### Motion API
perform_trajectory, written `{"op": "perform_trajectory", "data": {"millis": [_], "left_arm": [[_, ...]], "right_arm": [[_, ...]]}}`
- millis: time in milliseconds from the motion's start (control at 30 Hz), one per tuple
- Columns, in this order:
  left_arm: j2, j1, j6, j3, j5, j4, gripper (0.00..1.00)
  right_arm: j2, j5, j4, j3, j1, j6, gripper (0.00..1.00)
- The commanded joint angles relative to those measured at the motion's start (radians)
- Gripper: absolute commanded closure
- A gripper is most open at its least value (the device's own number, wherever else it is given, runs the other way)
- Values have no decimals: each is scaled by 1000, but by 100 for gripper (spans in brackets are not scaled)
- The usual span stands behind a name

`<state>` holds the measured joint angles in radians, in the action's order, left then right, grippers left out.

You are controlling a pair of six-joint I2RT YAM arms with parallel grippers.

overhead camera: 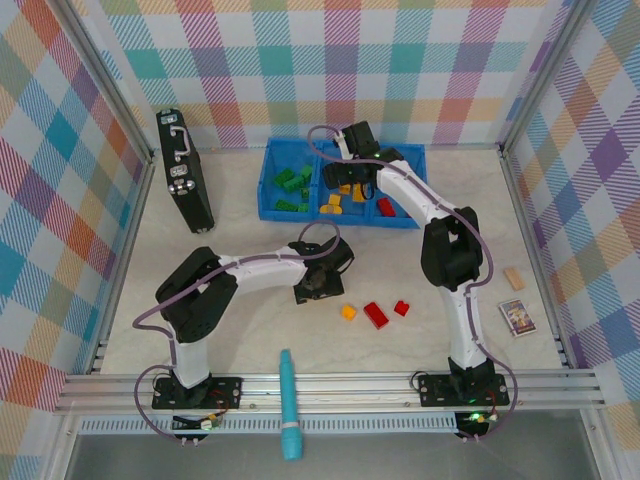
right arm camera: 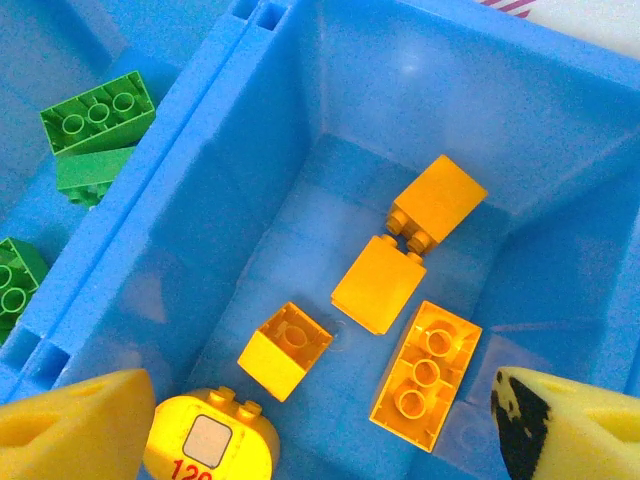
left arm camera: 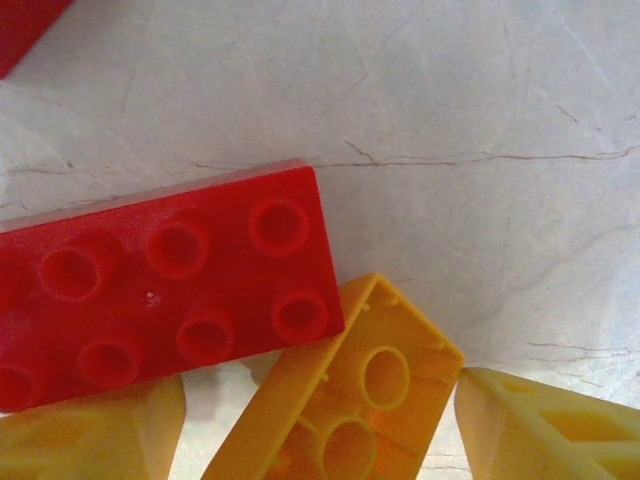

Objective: Sort the legos into containers by color
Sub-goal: Pick up the lego from the center of the table.

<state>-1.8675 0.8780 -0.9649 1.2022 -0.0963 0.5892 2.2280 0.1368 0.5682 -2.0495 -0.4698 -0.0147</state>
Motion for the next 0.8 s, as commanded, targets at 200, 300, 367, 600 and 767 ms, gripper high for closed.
{"op": "perform_trajectory", "data": {"millis": [200, 300, 367, 600, 767], "left_arm": [[-32, -25, -29, 10, 76, -51, 52], [-36, -24, -31, 10, 89, -55, 61], [-35, -25, -31, 10, 92, -56, 63], [-29, -25, -23, 19, 105, -57, 77], [-11, -26, 43, 115, 82, 14, 79]], "right_arm": [[-33, -7, -14, 3, 27, -7, 12], [-33, -3, -16, 6, 33, -7, 12], [-34, -3, -16, 10, 37, -6, 12], [-33, -2, -18, 7, 52, -5, 12], [-43, 6, -7, 6, 64, 1, 12]]}}
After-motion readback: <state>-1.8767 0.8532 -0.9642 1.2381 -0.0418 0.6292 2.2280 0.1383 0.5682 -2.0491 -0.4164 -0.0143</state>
